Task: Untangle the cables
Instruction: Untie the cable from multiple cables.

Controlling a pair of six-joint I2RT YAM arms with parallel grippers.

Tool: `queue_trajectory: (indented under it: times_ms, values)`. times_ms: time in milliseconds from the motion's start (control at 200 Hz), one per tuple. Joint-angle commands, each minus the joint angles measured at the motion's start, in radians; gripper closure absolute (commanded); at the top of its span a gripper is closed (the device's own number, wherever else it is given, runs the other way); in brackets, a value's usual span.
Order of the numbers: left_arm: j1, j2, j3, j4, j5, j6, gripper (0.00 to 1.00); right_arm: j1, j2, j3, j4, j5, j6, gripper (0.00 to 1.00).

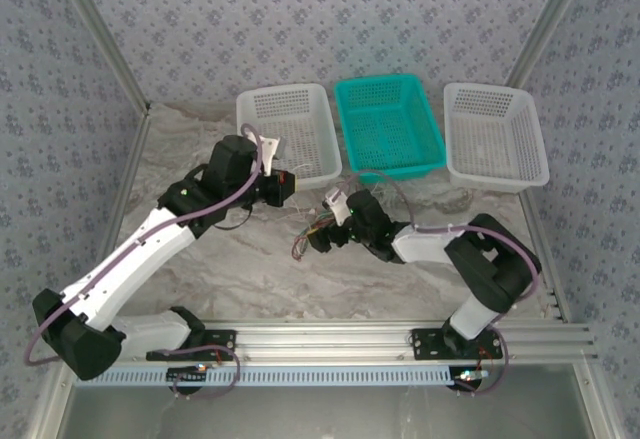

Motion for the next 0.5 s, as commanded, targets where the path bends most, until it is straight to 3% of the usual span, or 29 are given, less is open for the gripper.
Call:
queue_trajectory:
  times_ms: [0, 205, 500]
  values:
    - [0.012, -0.038, 0.027, -0.024, 0.015, 0.035, 1.0, -0.001, -0.015, 0.029, -0.079, -0.073, -0.237, 0.0]
    - [0.012, -0.052, 0.054, -0.07, 0.029, 0.101, 1.0, -0.013, 0.108, 0.231, -0.406, -0.15, -0.572, 0.0]
    - [0.014, -0.098, 0.065, -0.063, 0.113, 0.148, 1.0, 0.008, 0.242, 0.288, -0.192, -0.103, -0.618, 0.0]
